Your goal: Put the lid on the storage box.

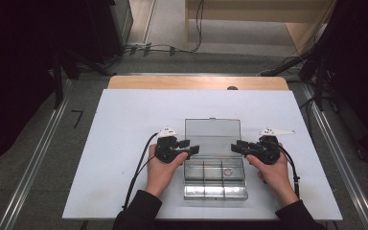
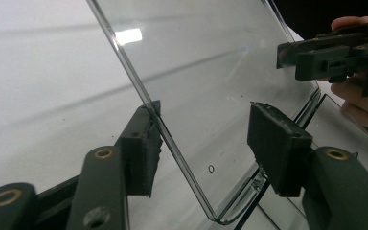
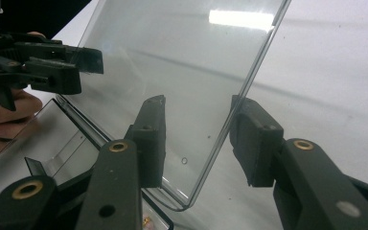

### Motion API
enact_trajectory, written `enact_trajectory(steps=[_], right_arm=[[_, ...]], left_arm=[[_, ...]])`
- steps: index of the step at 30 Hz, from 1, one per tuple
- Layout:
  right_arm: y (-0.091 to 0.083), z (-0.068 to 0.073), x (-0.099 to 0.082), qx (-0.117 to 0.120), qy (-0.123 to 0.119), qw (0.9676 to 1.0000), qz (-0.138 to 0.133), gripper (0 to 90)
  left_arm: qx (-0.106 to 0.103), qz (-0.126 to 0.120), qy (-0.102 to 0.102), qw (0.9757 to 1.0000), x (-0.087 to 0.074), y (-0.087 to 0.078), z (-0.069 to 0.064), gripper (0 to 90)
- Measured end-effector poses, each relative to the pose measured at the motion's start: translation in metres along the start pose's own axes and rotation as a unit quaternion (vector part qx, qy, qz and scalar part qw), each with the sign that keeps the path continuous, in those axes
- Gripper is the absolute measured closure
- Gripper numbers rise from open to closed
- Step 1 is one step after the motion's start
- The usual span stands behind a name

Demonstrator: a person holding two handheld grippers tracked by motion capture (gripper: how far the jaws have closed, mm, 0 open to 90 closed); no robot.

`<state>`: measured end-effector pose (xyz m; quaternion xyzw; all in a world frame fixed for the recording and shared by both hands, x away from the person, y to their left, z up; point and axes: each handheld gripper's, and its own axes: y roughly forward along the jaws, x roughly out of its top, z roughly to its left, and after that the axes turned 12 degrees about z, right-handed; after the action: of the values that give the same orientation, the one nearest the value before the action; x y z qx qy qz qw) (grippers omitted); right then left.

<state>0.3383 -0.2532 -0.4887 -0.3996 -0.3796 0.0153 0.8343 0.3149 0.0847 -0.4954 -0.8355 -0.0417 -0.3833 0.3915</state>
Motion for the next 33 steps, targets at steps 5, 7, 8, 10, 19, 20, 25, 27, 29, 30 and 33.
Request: enact_trajectory(steps=[5,7,8,10,19,20,25,27,29,30,33], right_arm=[[-0.004,0.003,0.000,-0.008,-0.011,0.9999,-0.007,60.0],[-0.005,0.005,0.000,-0.008,-0.015,0.9998,-0.009,61.5],[-0.006,0.006,0.000,-0.010,-0.019,0.9997,-0.012,62.2],[-0.008,0.007,-0.001,-0.011,-0.023,0.9995,-0.017,63.4],[-0.016,0.009,-0.005,-0.009,-0.055,0.9978,-0.037,71.0],[-0.017,0.010,-0.006,-0.009,-0.056,0.9977,-0.038,71.8],[-0.019,0.011,-0.010,-0.013,-0.073,0.9960,-0.049,73.5],[-0.020,0.013,-0.011,-0.017,-0.085,0.9948,-0.053,73.7],[-0.020,0.014,-0.012,-0.024,-0.093,0.9939,-0.054,73.8],[-0.020,0.014,-0.012,-0.026,-0.099,0.9931,-0.057,73.8],[-0.020,0.015,-0.014,-0.028,-0.105,0.9922,-0.061,73.9]], left_arm=[[0.003,-0.008,0.007,0.9999,0.001,-0.004,-0.001,54.7],[0.002,-0.012,0.011,0.9999,0.001,-0.007,-0.002,57.2],[0.001,-0.014,0.013,0.9998,0.001,-0.008,-0.002,58.5],[-0.002,-0.018,0.014,0.9997,0.000,-0.010,-0.002,60.9],[-0.026,-0.029,0.024,0.9989,-0.002,-0.019,-0.001,71.5],[-0.028,-0.029,0.027,0.9988,-0.002,-0.020,-0.001,72.2],[-0.027,-0.029,0.035,0.9986,-0.002,-0.022,-0.002,72.2],[-0.028,-0.032,0.038,0.9984,0.000,-0.023,-0.003,71.6],[-0.033,-0.045,0.041,0.9976,0.002,-0.027,-0.003,69.8],[-0.033,-0.049,0.042,0.9974,0.005,-0.030,-0.004,69.1],[-0.033,-0.065,0.047,0.9963,0.011,-0.037,-0.006,67.4]])
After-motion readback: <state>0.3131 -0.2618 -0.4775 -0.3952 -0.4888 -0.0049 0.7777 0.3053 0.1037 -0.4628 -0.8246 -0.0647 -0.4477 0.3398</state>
